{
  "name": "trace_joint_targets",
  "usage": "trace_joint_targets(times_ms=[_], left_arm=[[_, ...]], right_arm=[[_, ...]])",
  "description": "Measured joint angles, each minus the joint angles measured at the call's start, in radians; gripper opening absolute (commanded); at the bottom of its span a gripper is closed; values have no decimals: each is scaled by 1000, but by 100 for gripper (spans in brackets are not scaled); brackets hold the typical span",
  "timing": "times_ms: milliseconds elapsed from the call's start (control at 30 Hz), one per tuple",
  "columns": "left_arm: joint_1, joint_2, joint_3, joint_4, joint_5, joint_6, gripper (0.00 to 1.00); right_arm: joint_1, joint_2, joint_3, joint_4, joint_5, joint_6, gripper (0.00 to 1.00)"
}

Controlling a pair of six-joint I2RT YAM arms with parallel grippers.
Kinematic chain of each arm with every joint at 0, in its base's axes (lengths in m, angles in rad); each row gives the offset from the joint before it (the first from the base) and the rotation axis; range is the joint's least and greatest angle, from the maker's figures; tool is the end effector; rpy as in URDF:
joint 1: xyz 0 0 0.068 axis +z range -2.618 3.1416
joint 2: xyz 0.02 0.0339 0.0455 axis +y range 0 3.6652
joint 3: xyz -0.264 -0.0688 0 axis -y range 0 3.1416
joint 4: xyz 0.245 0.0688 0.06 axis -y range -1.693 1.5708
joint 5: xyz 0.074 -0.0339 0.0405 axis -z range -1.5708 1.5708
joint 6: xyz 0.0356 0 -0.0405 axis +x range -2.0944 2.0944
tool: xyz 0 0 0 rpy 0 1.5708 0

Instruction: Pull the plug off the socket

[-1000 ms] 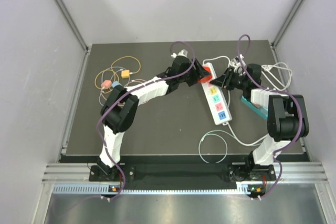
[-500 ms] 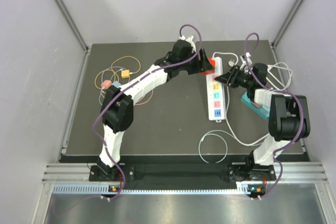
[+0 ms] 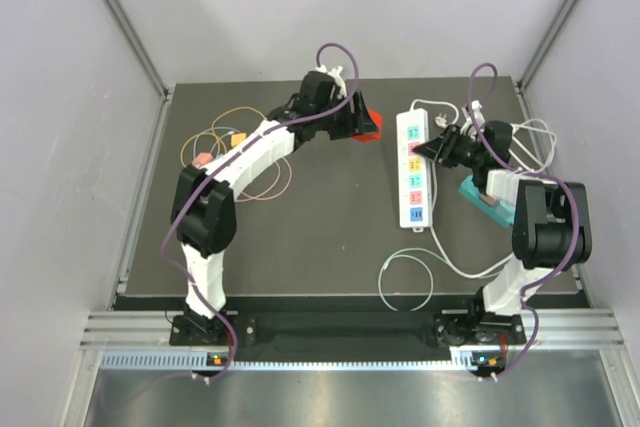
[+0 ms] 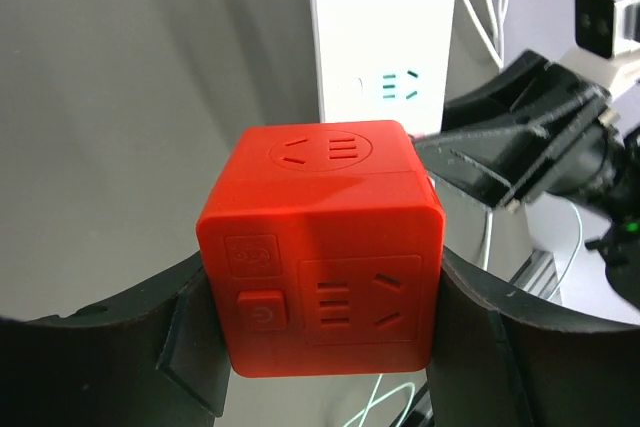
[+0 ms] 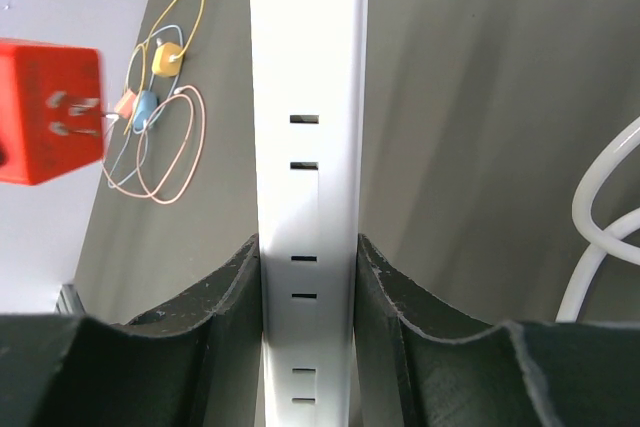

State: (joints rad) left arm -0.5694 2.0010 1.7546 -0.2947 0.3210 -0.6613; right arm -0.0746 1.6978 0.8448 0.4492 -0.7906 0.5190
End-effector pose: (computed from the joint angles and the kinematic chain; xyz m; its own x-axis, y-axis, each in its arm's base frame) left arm 0.3938 -0.2654 0.2964 -0.7964 -0.1821 -0.5766 0.3171 0.6862 -0.6547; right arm 0.3518 -0.0009 0.1914 -0.6375 0.3975 -0.6600 -0.3261 0.6369 0.6986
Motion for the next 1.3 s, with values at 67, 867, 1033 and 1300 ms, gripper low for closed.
trace_joint_targets(times_ms=[67,867,1033,1300], left_arm=[[12,-48,-38,3,0,33,0],[480,-44,-244,-50,-99,140,0],[567,1,-251,-45,-48,135,1],[602,63,-259,-42,24,122,32]], right_arm=[[0,0,0,1,-3,2,0],[-8,16,0,19,-19,24,0],[-8,16,0,22,-19,24,0],[-11,21,0,24,-19,24,0]])
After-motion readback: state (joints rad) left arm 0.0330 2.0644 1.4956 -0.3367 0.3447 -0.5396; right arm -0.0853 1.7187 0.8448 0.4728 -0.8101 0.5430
